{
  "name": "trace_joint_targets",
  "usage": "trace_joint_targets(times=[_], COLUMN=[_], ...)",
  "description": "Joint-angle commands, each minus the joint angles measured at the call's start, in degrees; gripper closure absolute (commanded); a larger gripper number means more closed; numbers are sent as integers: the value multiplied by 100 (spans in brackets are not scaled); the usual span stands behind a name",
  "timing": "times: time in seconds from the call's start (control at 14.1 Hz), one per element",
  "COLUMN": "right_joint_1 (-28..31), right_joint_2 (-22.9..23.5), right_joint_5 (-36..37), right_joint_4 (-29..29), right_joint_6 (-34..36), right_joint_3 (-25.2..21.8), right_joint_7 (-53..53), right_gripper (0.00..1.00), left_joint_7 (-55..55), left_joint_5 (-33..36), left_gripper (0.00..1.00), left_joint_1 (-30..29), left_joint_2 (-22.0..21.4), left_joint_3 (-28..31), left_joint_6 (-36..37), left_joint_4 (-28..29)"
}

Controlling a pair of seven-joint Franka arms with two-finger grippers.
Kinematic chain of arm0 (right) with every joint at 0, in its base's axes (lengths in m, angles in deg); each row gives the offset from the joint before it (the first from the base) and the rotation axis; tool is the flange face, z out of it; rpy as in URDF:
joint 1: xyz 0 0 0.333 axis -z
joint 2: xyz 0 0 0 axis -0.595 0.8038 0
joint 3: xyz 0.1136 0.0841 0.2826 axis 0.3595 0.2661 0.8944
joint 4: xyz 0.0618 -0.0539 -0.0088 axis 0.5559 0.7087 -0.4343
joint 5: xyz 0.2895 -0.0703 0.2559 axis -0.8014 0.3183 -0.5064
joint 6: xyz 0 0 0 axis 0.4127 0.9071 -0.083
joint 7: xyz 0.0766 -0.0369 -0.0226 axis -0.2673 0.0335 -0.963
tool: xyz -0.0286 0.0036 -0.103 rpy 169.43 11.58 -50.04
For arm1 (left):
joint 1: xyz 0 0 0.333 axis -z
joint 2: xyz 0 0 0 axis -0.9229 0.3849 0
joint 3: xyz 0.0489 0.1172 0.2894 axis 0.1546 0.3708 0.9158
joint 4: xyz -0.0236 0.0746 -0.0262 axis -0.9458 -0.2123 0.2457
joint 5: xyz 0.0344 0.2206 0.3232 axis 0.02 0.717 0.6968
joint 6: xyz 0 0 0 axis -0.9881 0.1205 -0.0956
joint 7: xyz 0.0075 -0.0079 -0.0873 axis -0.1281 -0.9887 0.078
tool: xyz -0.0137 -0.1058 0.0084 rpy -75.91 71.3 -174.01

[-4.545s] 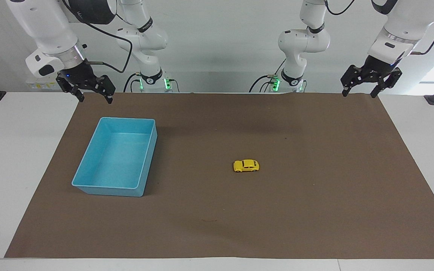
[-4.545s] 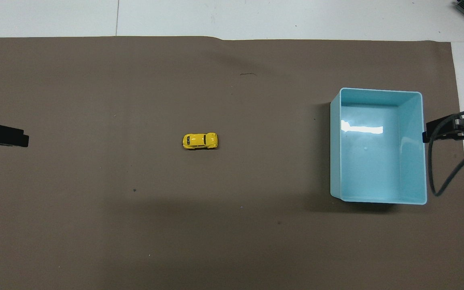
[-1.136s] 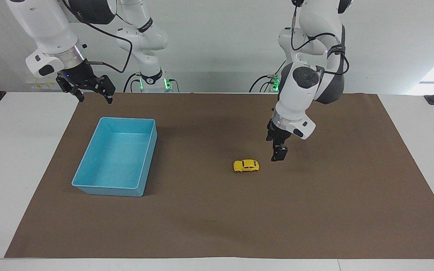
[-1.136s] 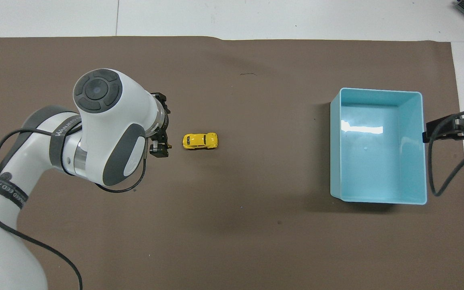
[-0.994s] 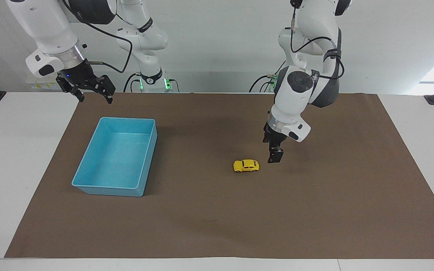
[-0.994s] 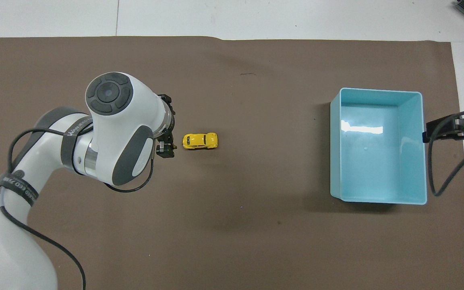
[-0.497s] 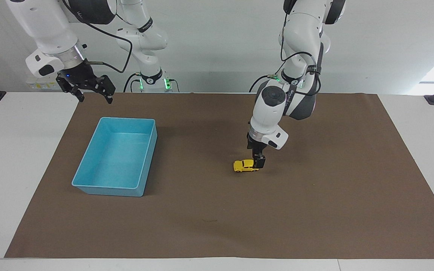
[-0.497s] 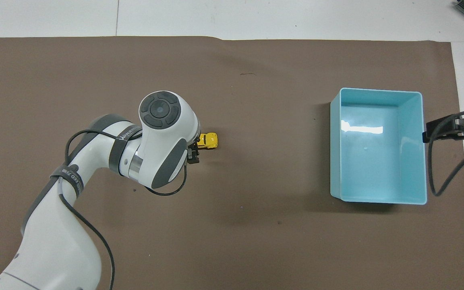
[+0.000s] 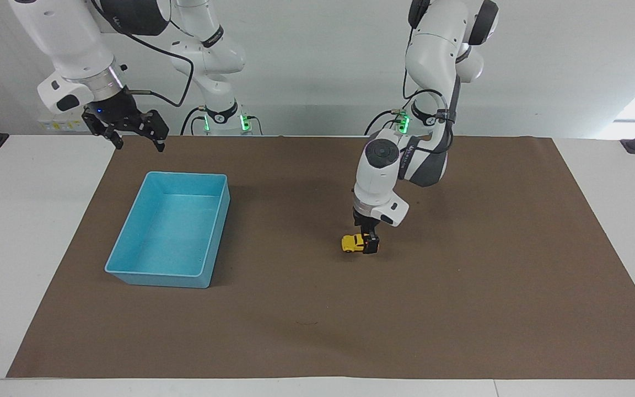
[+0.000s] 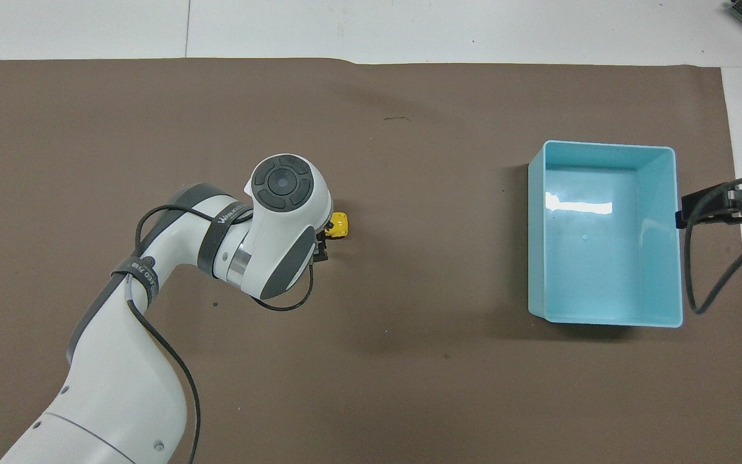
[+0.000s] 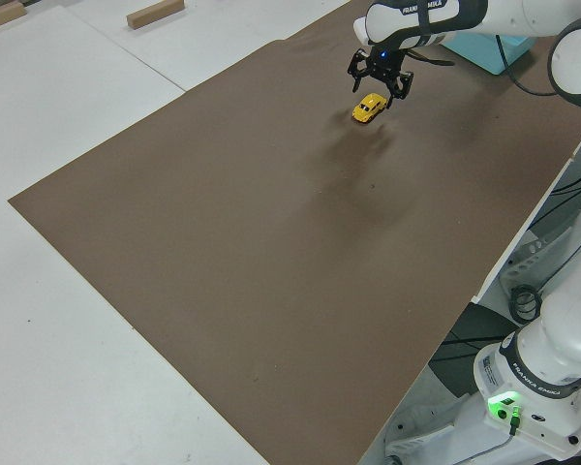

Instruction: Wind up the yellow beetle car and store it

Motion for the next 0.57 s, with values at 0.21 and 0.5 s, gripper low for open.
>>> trace_joint_targets(times=[0.21, 0.5], right_joint_1=[3, 11], right_joint_2=[-73, -73], right_joint_5=[-117, -117], right_joint_4=[36, 36], right_joint_6=[52, 52], right_joint_3=[-13, -13], right_joint_7=[-90, -90], right_gripper=[0, 0], left_joint_7=[29, 556], left_joint_5=[53, 44], left_gripper=[53, 94], left_joint_1=[11, 19], left_joint_2=[85, 86], left_joint_3=[18, 0], left_joint_6=[-155, -129], left_joint_4=[-2, 42])
